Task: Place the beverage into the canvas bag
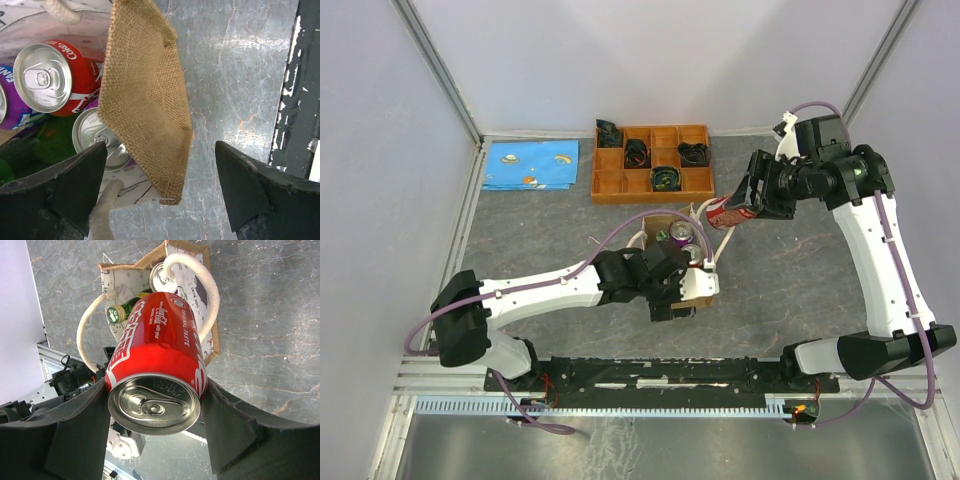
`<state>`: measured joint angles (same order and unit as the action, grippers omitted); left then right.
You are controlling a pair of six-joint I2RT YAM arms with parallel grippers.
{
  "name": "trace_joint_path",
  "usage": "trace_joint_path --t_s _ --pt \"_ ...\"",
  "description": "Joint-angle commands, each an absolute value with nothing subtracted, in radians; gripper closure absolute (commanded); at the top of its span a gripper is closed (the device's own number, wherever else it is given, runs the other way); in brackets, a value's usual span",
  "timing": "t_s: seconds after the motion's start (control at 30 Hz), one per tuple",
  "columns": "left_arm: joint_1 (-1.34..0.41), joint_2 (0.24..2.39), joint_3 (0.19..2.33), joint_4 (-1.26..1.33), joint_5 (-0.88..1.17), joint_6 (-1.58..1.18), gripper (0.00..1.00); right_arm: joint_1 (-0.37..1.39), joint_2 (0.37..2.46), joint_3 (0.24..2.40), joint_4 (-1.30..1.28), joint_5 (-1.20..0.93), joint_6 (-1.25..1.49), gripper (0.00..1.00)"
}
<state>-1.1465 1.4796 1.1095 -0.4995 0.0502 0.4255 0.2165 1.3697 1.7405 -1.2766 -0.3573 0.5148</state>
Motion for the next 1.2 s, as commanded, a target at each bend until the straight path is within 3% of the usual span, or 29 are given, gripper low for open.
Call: trace_joint_path --t_s 0.0,0.5,1.17 --pt "-1.146 1.461 1.140 -0.477 0.131 0.380 0.06 0.237 1.327 1.754 -1.207 -0.424 0.505 1.00" --pt "-1.190 1.412 1.174 -0.535 0.338 0.372 0.07 0.396 1.366 1.668 -1.184 -0.326 0.515 1.00" --pt "-1.198 1.387 1.164 -0.548 0.376 0.374 0.07 0.531 1.405 1.564 -1.231 -0.182 0.520 1.00"
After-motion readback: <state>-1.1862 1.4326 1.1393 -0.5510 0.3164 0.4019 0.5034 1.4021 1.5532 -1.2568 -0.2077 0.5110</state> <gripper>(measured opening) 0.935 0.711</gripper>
